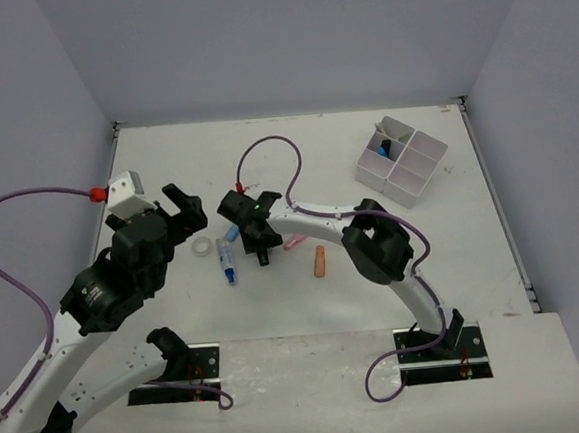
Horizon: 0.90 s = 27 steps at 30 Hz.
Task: Sort the stationery into containers
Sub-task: Pick up the pen from the center of the board.
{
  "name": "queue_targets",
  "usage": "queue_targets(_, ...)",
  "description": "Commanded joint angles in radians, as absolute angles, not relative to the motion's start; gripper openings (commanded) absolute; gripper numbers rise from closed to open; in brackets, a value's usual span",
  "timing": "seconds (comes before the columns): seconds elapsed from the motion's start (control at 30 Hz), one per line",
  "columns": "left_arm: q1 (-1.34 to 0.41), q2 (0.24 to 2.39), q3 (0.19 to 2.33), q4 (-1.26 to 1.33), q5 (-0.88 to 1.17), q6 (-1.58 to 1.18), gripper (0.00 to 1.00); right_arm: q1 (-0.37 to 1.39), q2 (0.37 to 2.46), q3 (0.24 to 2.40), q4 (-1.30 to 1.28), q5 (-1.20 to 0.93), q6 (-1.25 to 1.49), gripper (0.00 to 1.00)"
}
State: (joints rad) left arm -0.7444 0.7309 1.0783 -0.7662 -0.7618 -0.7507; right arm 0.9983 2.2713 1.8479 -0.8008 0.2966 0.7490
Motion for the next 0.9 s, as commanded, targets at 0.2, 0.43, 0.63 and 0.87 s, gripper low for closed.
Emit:
queue_targets(0.2,-0.745,0.755,0.989,-0.713,-0.725,-0.707,1.00,1.002,2.242,1.704,-0.727,0.216,0.798,0.31)
queue_targets(0.43,-0.746,0.844,0.990,-0.605,-0.650,-0.739,1.00,1.003,1.878,1.453,-0.562,0.309,0.684,0.00)
queue_targets(0.63,-0.742,0.952,1.034,-0.408,-0.301,-0.697,1.00,1.031,1.315,0.947,-0.036,0.225,0.330,0.00)
queue_targets(0.87,-0.742,1.137,1.050,-0.120,0.174,-0.757,0.96,1.034,1.079,0.793,0.008,0.262,0.254,0.00)
